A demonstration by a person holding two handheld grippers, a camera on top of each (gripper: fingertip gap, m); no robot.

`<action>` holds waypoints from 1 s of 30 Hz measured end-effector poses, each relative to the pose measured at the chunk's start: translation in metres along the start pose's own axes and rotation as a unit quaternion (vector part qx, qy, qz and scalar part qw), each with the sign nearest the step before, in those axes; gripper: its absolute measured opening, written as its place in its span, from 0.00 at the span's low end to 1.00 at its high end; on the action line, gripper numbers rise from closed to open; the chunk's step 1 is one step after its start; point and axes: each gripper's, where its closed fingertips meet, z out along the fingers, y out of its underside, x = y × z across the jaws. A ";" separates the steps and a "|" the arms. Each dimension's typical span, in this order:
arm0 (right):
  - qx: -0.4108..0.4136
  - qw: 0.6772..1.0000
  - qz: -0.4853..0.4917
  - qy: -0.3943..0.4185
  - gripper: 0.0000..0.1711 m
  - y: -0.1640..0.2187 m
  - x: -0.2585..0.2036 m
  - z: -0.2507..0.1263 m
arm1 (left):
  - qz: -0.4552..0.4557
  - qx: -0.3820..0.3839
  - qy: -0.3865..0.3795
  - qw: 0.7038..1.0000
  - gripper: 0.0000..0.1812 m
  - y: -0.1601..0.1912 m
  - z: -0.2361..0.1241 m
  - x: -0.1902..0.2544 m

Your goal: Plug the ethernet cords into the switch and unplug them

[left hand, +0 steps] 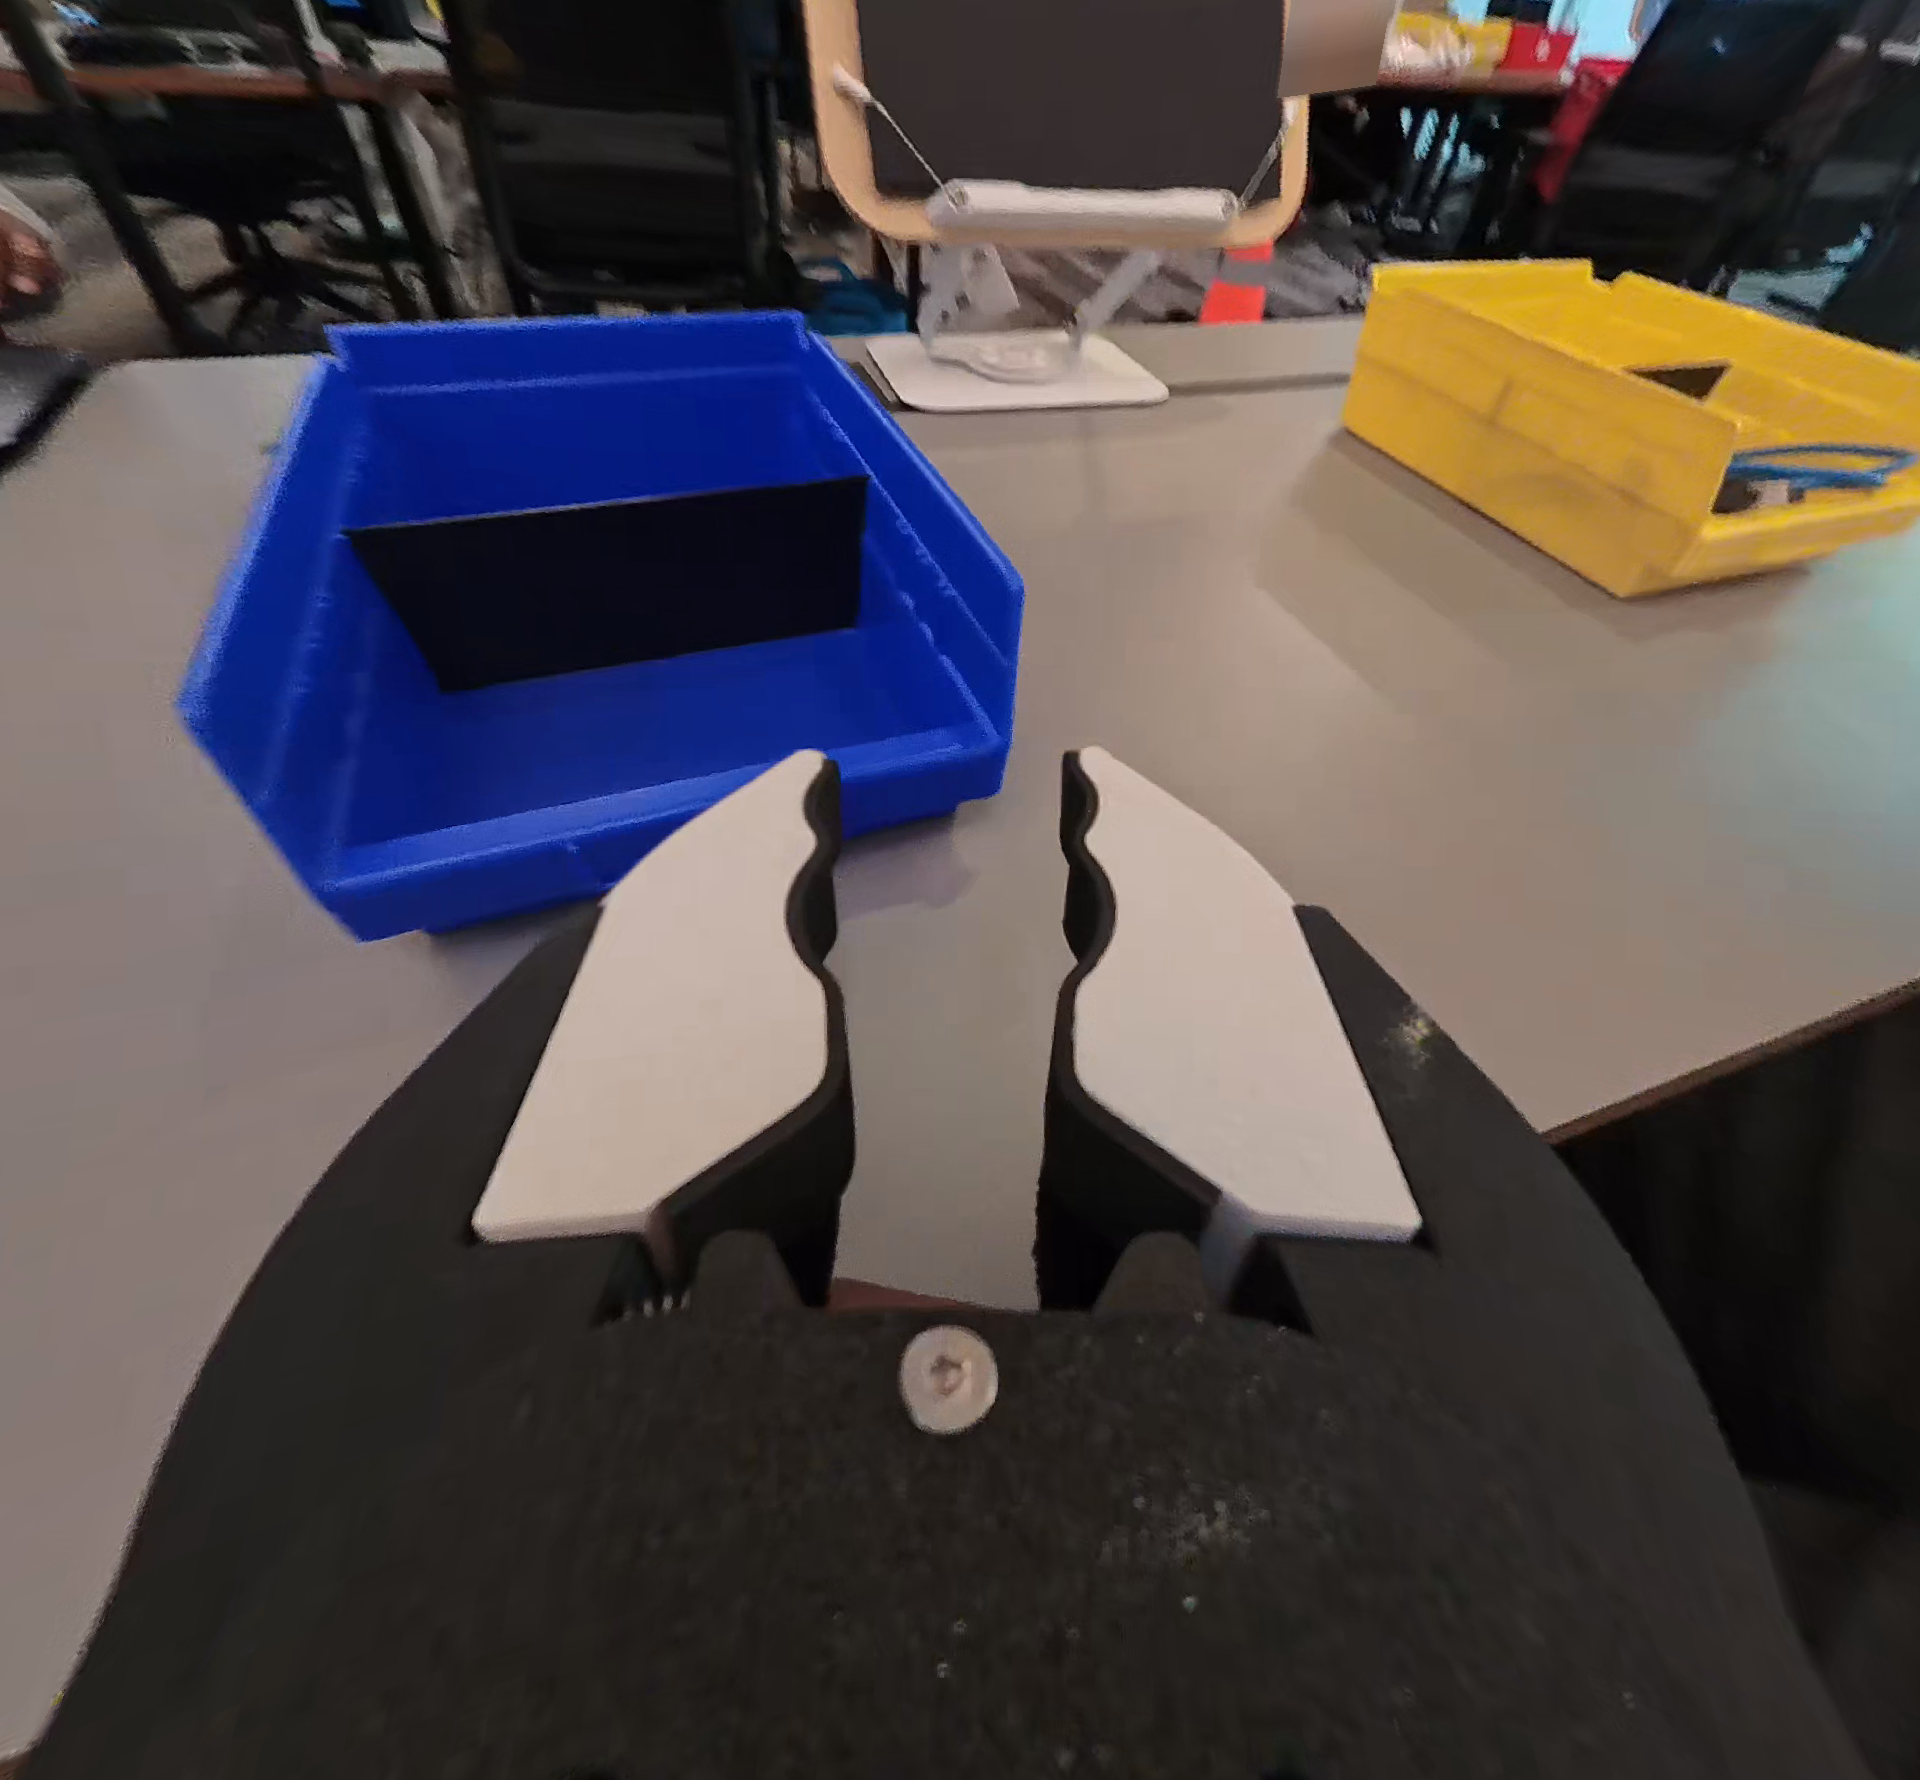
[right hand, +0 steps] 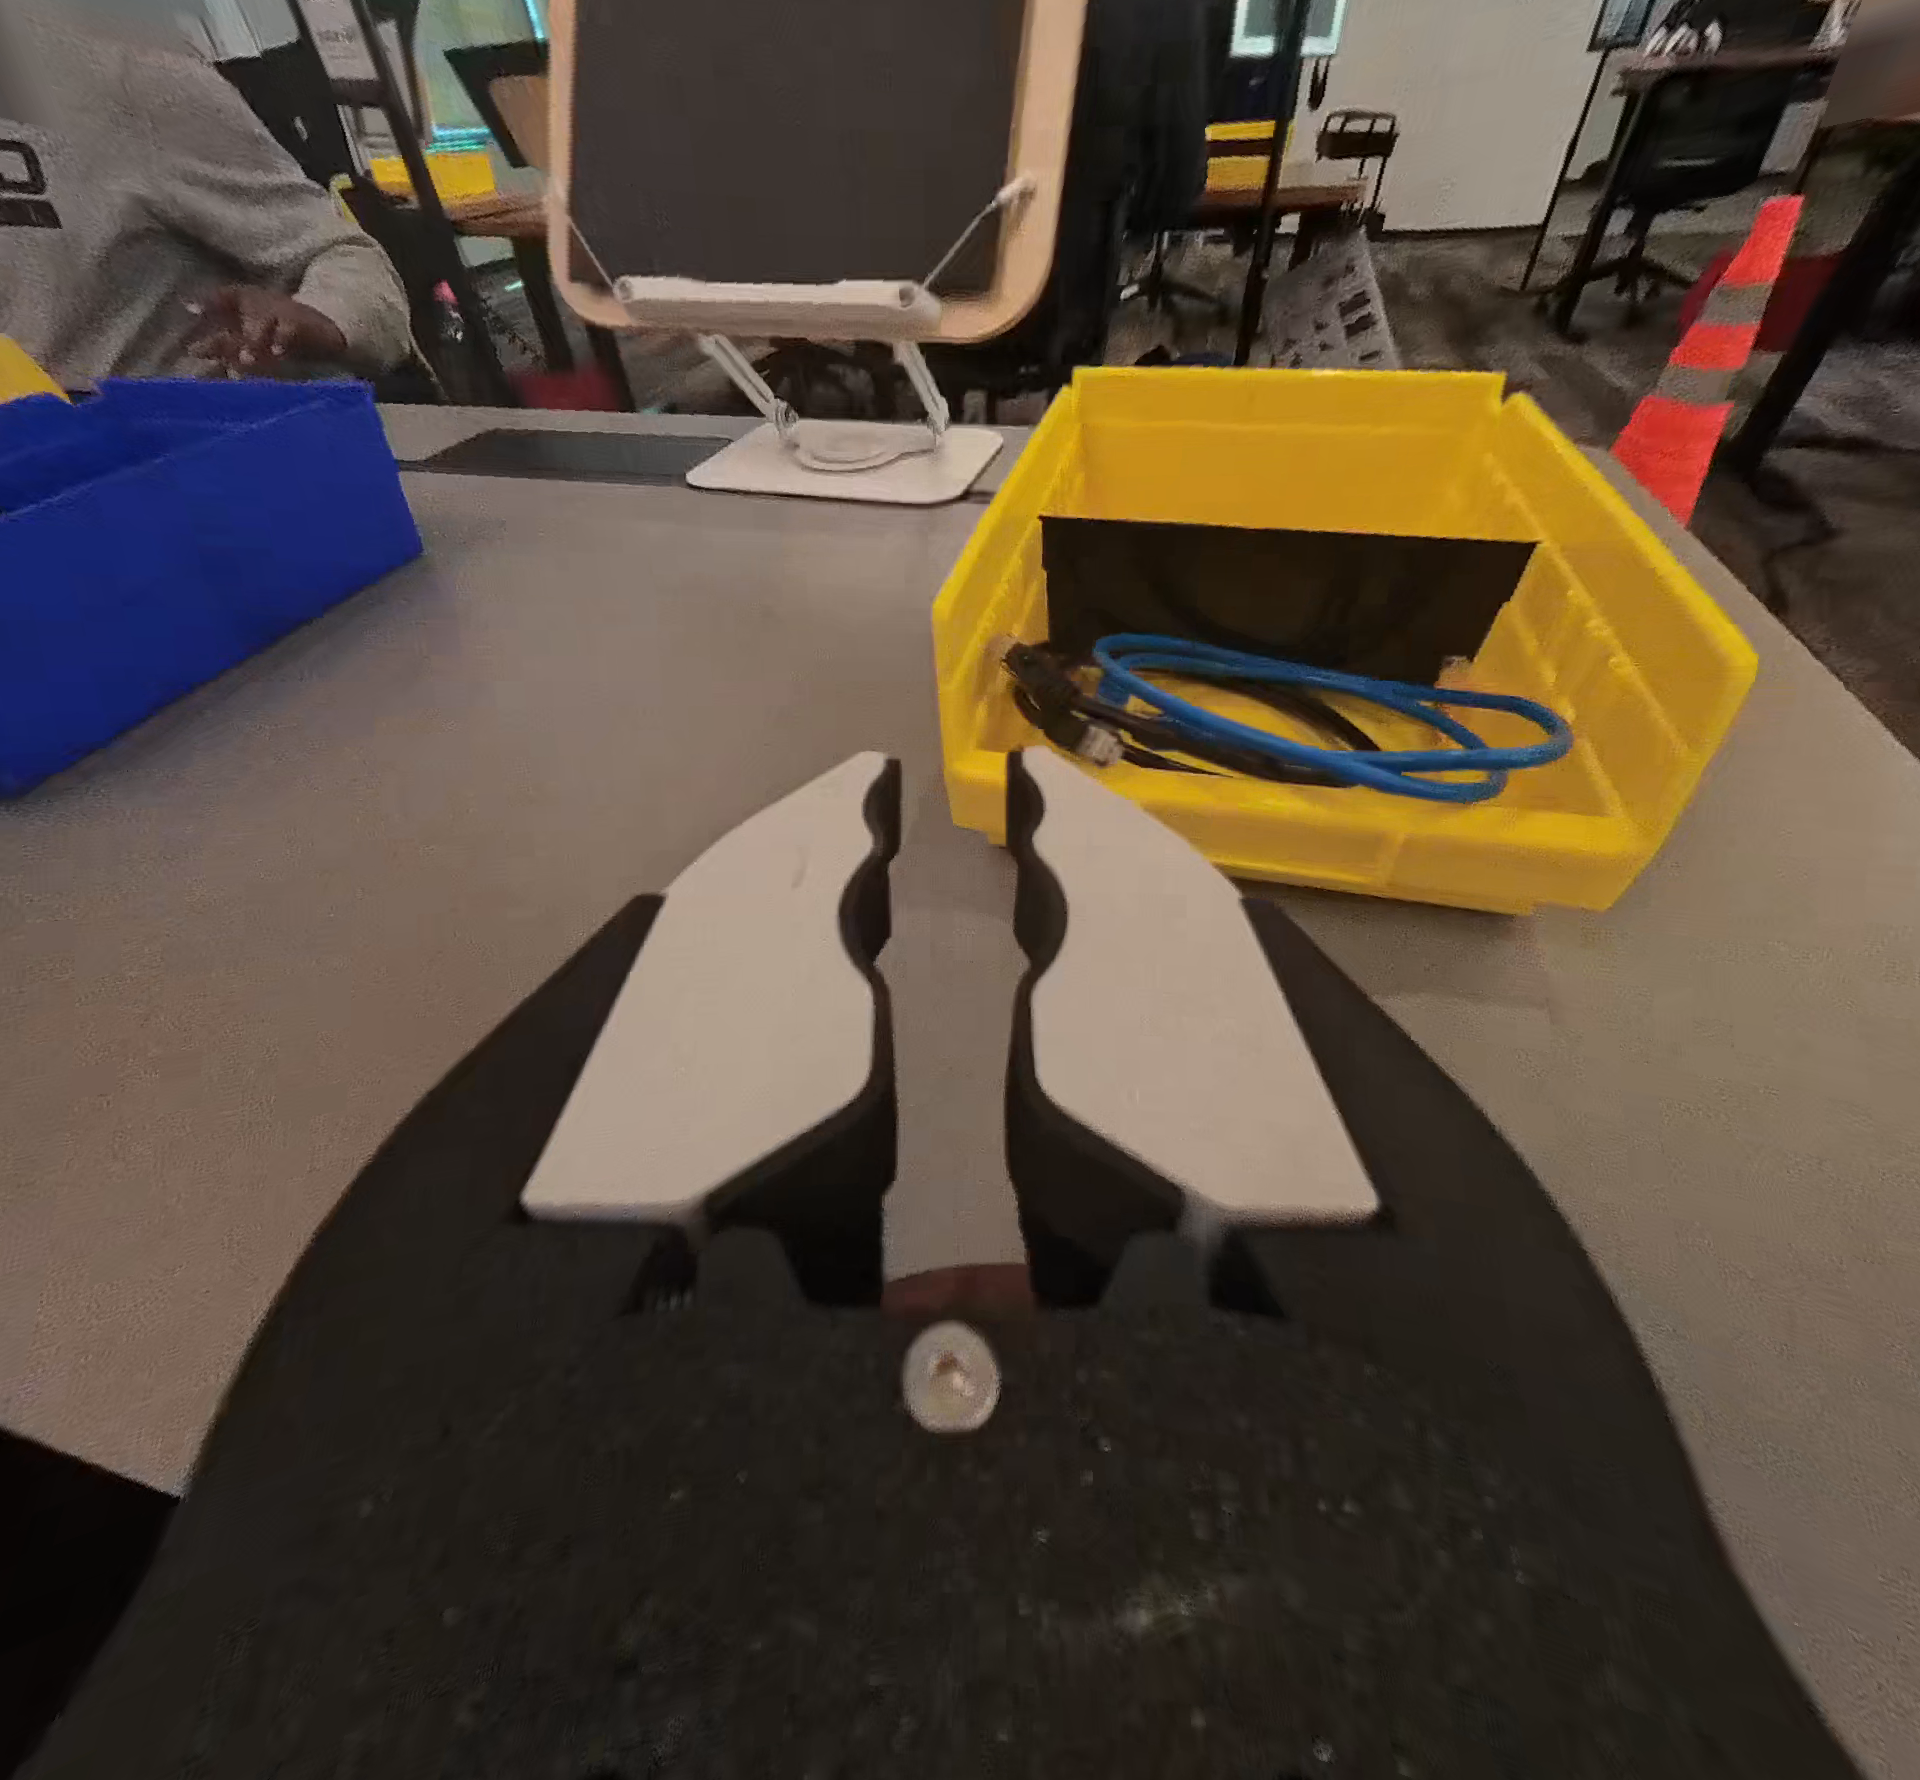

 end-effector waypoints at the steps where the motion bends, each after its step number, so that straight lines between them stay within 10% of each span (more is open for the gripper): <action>1: 0.002 1.000 -0.003 0.007 0.11 -0.001 -0.003 -0.002 | -0.002 0.011 -0.010 1.000 0.22 0.001 -0.004 -0.004; 30: -0.091 0.994 -0.017 0.066 0.23 0.052 0.036 0.026 | 0.045 -0.027 -0.020 0.998 0.22 0.027 0.017 -0.002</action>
